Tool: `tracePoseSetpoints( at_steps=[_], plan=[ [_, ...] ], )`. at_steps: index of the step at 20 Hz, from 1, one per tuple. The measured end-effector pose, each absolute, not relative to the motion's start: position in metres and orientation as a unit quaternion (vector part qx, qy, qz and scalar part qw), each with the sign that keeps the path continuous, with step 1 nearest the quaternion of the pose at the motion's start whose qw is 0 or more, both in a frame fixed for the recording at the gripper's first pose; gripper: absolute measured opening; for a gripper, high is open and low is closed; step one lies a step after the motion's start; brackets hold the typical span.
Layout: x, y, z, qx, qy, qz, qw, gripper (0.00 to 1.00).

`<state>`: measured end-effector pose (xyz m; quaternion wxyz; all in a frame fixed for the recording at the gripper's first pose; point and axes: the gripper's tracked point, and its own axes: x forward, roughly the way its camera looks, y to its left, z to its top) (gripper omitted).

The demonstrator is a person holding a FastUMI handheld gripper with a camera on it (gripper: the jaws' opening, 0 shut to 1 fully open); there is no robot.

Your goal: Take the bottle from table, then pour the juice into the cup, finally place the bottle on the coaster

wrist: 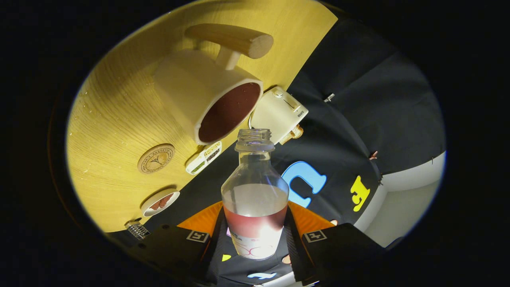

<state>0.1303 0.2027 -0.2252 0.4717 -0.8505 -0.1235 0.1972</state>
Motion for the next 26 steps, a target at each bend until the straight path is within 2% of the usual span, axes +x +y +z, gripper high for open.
tracePoseSetpoints(
  at_steps=[6, 11, 18, 22, 26],
  plan=[
    [0.128, 0.191, -0.242, -0.801, -0.056, 0.212, 0.557, 0.71],
    [0.128, 0.179, -0.246, -0.732, 0.007, 0.203, 0.650, 0.71],
    [0.121, 0.186, -0.237, -0.559, 0.062, 0.211, 0.799, 0.71],
    [0.117, 0.186, -0.229, -0.472, 0.085, 0.219, 0.850, 0.71],
    [0.112, 0.194, -0.222, -0.313, 0.120, 0.232, 0.913, 0.71]
  ],
)
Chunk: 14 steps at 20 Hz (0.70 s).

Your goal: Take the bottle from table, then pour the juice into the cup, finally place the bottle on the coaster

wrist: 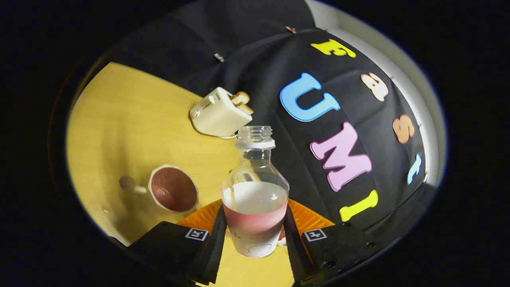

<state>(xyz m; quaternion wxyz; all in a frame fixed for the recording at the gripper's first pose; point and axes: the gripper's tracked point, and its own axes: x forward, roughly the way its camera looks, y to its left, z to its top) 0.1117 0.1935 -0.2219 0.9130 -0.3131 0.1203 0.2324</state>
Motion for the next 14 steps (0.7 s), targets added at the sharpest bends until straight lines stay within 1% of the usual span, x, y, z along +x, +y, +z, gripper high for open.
tracePoseSetpoints(
  at_steps=[2, 7, 10, 14],
  plan=[
    [0.109, 0.204, -0.218, -0.209, 0.143, 0.248, 0.935, 0.71],
    [0.131, 0.194, -0.180, -0.048, 0.142, 0.218, 0.964, 0.71],
    [0.145, 0.184, -0.172, 0.013, 0.126, 0.211, 0.969, 0.72],
    [0.170, 0.172, -0.170, 0.030, 0.095, 0.205, 0.974, 0.73]
  ],
)
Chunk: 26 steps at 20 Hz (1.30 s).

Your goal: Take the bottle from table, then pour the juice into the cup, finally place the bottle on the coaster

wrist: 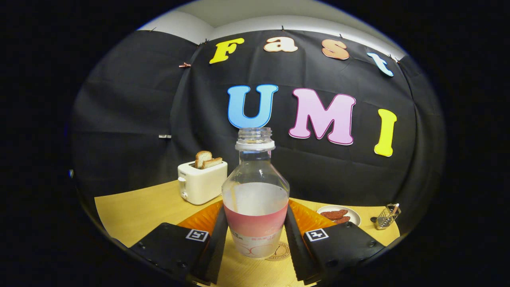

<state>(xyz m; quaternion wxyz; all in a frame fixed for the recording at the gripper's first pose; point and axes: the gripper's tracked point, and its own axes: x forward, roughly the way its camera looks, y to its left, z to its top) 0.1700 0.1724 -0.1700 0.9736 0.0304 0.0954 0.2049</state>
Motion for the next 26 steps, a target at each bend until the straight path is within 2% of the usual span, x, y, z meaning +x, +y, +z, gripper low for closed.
tracePoseSetpoints(
  at_steps=[12, 26],
  plan=[
    [0.221, 0.138, -0.273, 0.054, 0.127, 0.114, 0.984, 0.73],
    [0.224, 0.145, -0.327, 0.060, 0.150, 0.110, 0.981, 0.74]
  ],
)
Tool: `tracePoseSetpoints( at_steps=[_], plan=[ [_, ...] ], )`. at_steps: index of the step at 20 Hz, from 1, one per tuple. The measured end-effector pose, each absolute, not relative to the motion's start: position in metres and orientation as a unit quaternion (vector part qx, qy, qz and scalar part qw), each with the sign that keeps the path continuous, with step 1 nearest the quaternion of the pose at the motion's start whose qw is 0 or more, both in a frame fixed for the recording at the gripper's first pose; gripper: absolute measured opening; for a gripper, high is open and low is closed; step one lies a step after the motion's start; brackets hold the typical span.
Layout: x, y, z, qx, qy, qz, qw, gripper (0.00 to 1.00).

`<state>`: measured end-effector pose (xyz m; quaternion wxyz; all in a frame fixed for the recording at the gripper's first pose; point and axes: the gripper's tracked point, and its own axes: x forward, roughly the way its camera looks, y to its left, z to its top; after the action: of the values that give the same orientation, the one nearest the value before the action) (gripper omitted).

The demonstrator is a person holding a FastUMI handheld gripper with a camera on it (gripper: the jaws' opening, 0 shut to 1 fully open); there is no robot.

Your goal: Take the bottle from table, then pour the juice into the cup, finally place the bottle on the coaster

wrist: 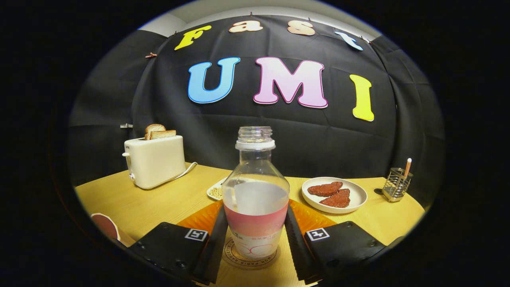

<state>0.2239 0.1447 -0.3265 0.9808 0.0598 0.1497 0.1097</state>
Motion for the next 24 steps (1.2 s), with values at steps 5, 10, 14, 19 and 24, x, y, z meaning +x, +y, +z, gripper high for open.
tracePoseSetpoints(
  at_steps=[5, 10, 14, 19, 24],
  plan=[
    [0.226, 0.144, -0.327, 0.059, 0.144, 0.110, 0.982, 0.75],
    [0.222, 0.145, -0.336, 0.056, 0.161, 0.105, 0.980, 0.85],
    [0.218, 0.146, -0.336, 0.057, 0.169, 0.108, 0.978, 0.98],
    [0.212, 0.143, -0.327, 0.063, 0.164, 0.108, 0.979, 0.98],
    [0.193, 0.134, -0.313, 0.061, 0.160, 0.112, 0.979, 0.98]
  ],
)
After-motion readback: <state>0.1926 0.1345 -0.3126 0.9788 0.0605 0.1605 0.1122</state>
